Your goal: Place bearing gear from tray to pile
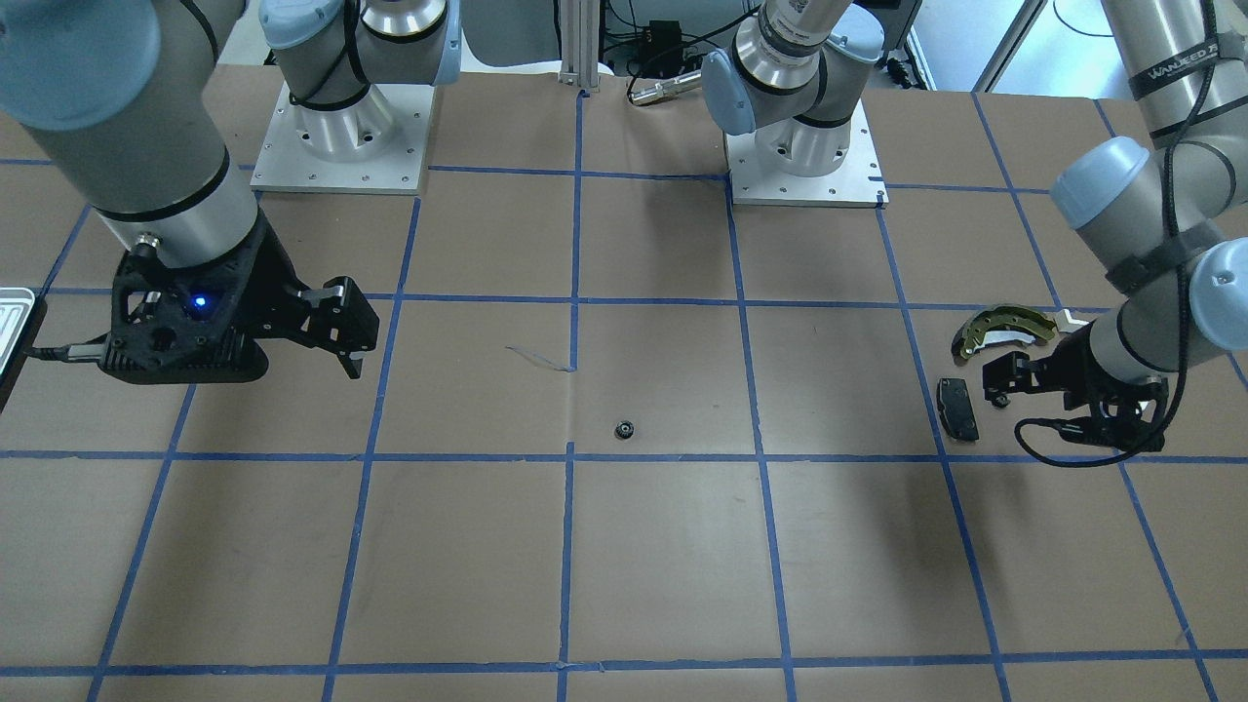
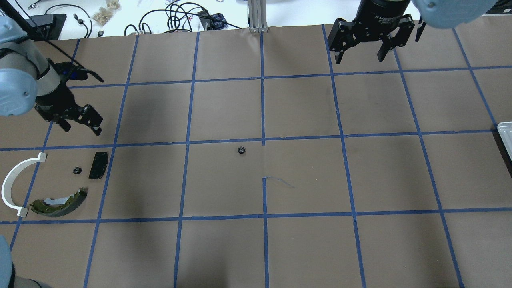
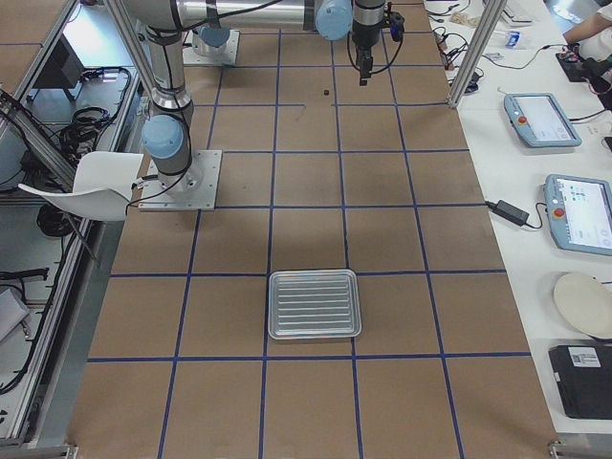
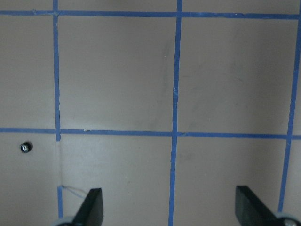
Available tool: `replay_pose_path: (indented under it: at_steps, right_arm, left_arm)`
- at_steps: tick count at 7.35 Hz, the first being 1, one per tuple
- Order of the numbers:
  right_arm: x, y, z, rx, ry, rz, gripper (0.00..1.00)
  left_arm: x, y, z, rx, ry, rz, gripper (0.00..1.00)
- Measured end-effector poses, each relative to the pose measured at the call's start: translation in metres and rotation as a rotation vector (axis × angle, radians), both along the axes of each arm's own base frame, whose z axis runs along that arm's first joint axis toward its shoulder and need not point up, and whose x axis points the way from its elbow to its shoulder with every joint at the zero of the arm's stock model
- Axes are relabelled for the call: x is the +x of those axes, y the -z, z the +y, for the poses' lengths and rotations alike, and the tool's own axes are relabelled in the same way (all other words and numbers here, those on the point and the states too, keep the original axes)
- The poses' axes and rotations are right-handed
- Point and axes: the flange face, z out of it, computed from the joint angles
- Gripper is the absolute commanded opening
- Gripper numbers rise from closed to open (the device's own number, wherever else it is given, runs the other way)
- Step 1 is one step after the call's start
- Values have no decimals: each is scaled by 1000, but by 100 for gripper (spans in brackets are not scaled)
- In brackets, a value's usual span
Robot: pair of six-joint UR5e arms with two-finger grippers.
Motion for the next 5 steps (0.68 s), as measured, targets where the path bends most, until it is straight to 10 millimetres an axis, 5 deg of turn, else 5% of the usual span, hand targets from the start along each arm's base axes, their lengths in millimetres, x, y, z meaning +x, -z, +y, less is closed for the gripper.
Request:
replay_pose_path:
  at_steps: [2,5]
  right_arm:
    - [-1,-11,53,10,-5,-3,100]
    - [-2,18,75,-17,-16,-8,100]
  left_arm:
    - [-104,-28,1,-45,1,8,100]
    - [-261,-28,22,-95,-42,26,100]
